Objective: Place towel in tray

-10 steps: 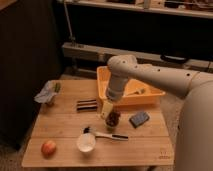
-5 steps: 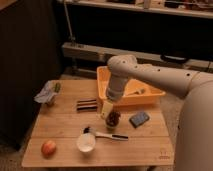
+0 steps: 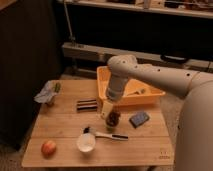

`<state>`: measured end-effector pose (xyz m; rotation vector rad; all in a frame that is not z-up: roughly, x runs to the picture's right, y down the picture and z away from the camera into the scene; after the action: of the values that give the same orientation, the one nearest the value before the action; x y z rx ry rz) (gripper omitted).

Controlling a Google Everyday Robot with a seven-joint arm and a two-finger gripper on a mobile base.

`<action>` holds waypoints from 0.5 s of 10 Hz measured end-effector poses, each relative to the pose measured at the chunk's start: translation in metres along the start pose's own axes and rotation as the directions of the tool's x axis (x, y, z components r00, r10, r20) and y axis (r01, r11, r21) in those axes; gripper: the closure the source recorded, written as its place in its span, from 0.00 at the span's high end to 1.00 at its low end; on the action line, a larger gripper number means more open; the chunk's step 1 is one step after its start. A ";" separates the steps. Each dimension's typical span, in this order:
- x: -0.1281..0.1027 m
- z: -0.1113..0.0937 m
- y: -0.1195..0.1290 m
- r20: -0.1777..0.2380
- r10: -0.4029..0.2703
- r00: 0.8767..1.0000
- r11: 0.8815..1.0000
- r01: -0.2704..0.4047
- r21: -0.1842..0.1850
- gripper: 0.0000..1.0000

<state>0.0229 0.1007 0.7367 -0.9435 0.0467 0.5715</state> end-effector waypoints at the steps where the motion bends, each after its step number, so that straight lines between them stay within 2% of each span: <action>1: 0.000 0.000 0.000 0.000 0.000 1.000 1.000 0.000 0.000 0.80; 3: -0.001 -0.001 0.000 0.000 -0.002 1.000 1.000 0.002 0.003 0.80; 5: -0.010 -0.006 0.003 0.024 -0.024 0.999 1.000 0.024 0.019 0.80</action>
<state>0.0142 0.0931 0.7337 -0.9175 0.0192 0.5595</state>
